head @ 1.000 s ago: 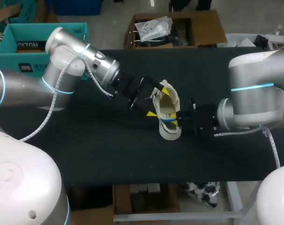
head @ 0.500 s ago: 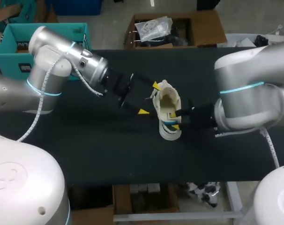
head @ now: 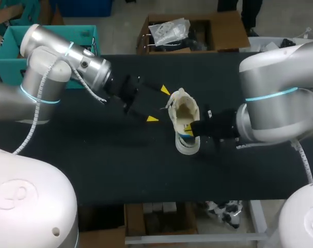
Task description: Open the shoe tongue, take the insole out of the shoe, put the insole back into the shoe, and pack the shoe into the shoebox
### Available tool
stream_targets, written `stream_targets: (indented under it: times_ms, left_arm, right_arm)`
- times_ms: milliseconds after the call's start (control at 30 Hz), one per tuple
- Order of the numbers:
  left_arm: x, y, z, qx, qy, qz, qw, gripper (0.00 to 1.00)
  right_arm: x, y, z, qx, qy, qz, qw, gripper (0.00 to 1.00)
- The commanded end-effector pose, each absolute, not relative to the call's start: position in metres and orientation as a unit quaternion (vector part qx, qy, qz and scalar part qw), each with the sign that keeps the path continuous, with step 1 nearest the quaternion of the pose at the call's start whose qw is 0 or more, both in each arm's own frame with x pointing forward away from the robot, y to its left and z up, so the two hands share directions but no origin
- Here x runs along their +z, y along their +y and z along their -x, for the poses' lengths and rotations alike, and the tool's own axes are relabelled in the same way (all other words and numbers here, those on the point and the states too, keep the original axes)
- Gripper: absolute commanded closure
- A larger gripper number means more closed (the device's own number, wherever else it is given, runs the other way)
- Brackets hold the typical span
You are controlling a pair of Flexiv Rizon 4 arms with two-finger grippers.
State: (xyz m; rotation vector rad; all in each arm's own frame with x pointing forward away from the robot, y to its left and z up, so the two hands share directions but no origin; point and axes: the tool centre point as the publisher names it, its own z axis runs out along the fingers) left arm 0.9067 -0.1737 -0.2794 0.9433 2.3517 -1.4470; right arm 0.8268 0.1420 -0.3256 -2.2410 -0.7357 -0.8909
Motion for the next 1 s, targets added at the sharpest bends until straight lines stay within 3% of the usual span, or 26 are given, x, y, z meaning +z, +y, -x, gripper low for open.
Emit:
stream_targets:
  times_ms: [33, 133, 800, 1000]
  left_arm:
    - [-0.268, -0.161, -0.904, -0.476, 0.822, -0.301, 0.082, 0.00]
    - [-0.261, -0.153, -0.905, -0.401, 0.863, -0.302, 0.059, 0.00]
    - [-0.261, -0.153, -0.905, -0.401, 0.863, -0.302, 0.059, 0.00]
    - [-0.261, -0.153, -0.905, -0.401, 0.863, -0.302, 0.059, 0.00]
  right_arm:
    - [-0.349, 0.153, -0.843, -0.325, -0.282, 0.848, 0.311, 1.00]
    - [-0.360, 0.159, -0.847, -0.312, -0.287, 0.854, 0.303, 1.00]
    - [-0.406, 0.143, -0.850, -0.263, -0.264, 0.883, 0.285, 1.00]
    - [-0.378, 0.125, -0.845, -0.296, -0.259, 0.863, 0.317, 1.00]
